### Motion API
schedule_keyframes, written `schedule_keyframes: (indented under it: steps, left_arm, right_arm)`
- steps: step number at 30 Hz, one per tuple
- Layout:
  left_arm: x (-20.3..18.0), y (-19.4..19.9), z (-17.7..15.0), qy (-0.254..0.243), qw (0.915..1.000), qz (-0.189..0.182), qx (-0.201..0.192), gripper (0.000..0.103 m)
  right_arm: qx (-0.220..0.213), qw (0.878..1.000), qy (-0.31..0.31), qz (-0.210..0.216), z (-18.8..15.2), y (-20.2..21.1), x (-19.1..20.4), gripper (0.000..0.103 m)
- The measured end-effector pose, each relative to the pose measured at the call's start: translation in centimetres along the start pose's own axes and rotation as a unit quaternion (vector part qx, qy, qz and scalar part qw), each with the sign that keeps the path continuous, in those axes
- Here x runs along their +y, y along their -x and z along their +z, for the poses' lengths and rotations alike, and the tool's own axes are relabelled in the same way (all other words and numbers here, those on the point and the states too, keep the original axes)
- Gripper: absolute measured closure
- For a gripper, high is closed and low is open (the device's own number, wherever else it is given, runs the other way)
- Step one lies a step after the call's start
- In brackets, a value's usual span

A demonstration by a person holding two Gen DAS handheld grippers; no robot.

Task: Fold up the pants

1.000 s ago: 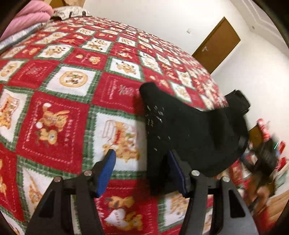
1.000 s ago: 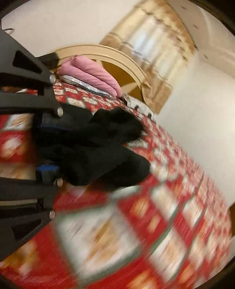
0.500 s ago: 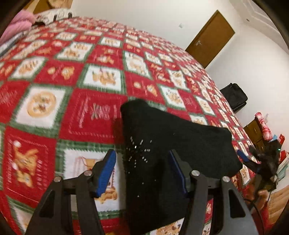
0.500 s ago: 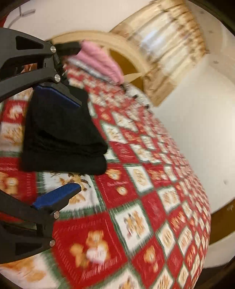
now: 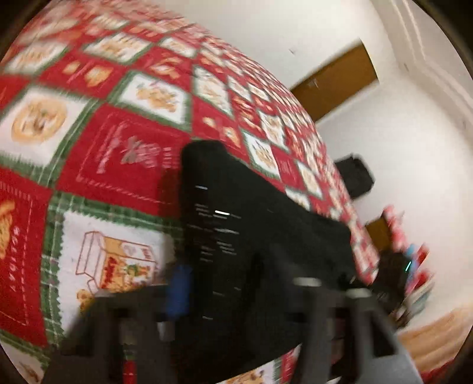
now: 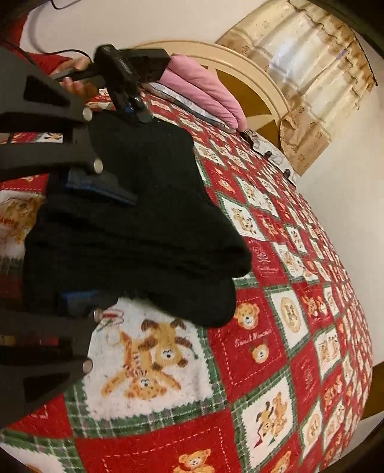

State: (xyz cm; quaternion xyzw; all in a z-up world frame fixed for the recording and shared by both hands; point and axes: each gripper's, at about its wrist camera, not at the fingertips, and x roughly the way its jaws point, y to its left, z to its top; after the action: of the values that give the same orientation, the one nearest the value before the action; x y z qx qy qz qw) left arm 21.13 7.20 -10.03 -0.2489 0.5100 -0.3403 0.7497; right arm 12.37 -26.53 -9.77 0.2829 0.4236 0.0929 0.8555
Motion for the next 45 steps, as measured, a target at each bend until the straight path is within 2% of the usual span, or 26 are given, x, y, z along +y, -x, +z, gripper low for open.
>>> schedule_keyframes:
  steps: [2,3,5,7,9,13,14,15,18,22,23,24,25,26,27,28,29,31,33,35,36,40,41,45]
  left_arm:
    - [1.2,-0.1,-0.1,0.045,0.9985,-0.032,0.000,0.088]
    - [0.7,0.0,-0.3,0.034,0.9992,-0.023,-0.007,0.088]
    - [-1.4,0.9,-0.6,-0.021,0.9993,0.017,-0.026,0.089]
    - [-2.9,2.1,-0.5,-0.046,0.9980,0.016,-0.041,0.089]
    - [-4.2,4.1,0.4,-0.067,0.9954,0.021,-0.066,0.089]
    - [-4.8,9.1,3.1,-0.095,0.9853,0.062,-0.128,0.089]
    - [-4.6,10.5,4.0,-0.099,0.9812,0.083,-0.143,0.089]
    - [-4.4,11.0,4.5,-0.102,0.9786,0.096,-0.151,0.089]
    - [-2.1,13.1,6.8,-0.112,0.9634,0.171,-0.174,0.088]
    - [2.2,11.6,8.9,-0.101,0.9453,0.263,-0.164,0.086]
    - [3.9,10.6,9.4,-0.089,0.9414,0.288,-0.152,0.081]
    - [5.0,10.1,9.5,-0.079,0.9390,0.303,-0.141,0.078]
    - [6.8,9.0,9.6,-0.062,0.9366,0.322,-0.123,0.071]
    - [8.0,8.5,9.6,-0.050,0.9372,0.327,-0.111,0.057]
    - [8.6,8.7,9.1,-0.048,0.9397,0.314,-0.128,0.056]
    - [8.5,9.0,8.8,-0.050,0.9397,0.310,-0.136,0.052]
    - [8.3,9.2,8.8,-0.052,0.9370,0.318,-0.135,0.041]
    - [7.6,9.7,8.7,-0.052,0.9163,0.371,-0.141,0.020]
    - [6.7,10.8,8.1,-0.055,0.8999,0.403,-0.158,0.019]
    - [6.1,11.3,7.8,-0.054,0.8907,0.420,-0.165,0.019]
    - [5.5,11.8,7.2,-0.052,0.8818,0.436,-0.172,0.019]
    - [3.6,12.6,5.7,-0.076,0.8617,0.460,-0.199,0.019]
    - [2.5,13.0,4.8,-0.080,0.8571,0.465,-0.207,0.017]
    - [0.2,13.5,3.3,-0.086,0.8510,0.466,-0.226,0.008]
  right_arm:
    - [0.009,1.000,0.024,-0.013,0.1,0.0,0.6,0.066]
    - [0.015,0.999,0.041,-0.025,0.2,0.0,1.2,0.069]
    - [0.017,0.997,0.061,-0.036,0.6,0.2,2.3,0.071]
    - [0.005,0.996,0.083,-0.038,1.4,0.7,3.8,0.071]
    - [-0.002,0.996,0.094,-0.007,2.7,1.3,5.5,0.072]
    - [-0.022,0.988,0.153,0.030,5.6,0.0,10.7,0.072]
    - [-0.026,0.986,0.161,0.037,6.2,-0.4,11.5,0.072]
    - [-0.028,0.984,0.170,0.051,7.3,-1.7,12.9,0.072]
    - [-0.025,0.980,0.181,0.085,10.5,-7.2,15.8,0.072]
    - [-0.006,0.975,0.191,0.113,12.3,-15.6,17.1,0.070]
    - [0.000,0.975,0.189,0.115,12.3,-16.9,17.0,0.068]
    - [0.014,0.977,0.188,0.097,12.1,-19.6,16.6,0.064]
    - [0.024,0.980,0.184,0.073,11.8,-21.2,16.1,0.060]
    - [0.038,0.982,0.170,0.070,11.7,-22.1,15.6,0.057]
    - [0.046,0.985,0.137,0.097,12.1,-22.4,14.6,0.055]
    - [0.039,0.985,0.116,0.118,12.6,-21.9,14.1,0.051]
    - [0.031,0.987,0.095,0.123,13.0,-21.1,13.3,0.044]
    - [0.017,0.990,0.075,0.117,13.5,-19.6,12.2,0.043]
    - [-0.012,0.992,0.036,0.120,13.9,-17.1,10.7,0.043]
    - [-0.056,0.991,0.006,0.120,13.6,-14.0,10.1,0.043]
    - [-0.068,0.991,0.004,0.118,13.4,-13.0,10.4,0.043]
    - [-0.095,0.990,0.049,0.091,11.0,-9.6,14.4,0.042]
    - [-0.097,0.989,0.065,0.086,10.1,-9.0,15.5,0.042]
    - [-0.097,0.985,0.130,0.060,6.3,-7.0,19.9,0.042]
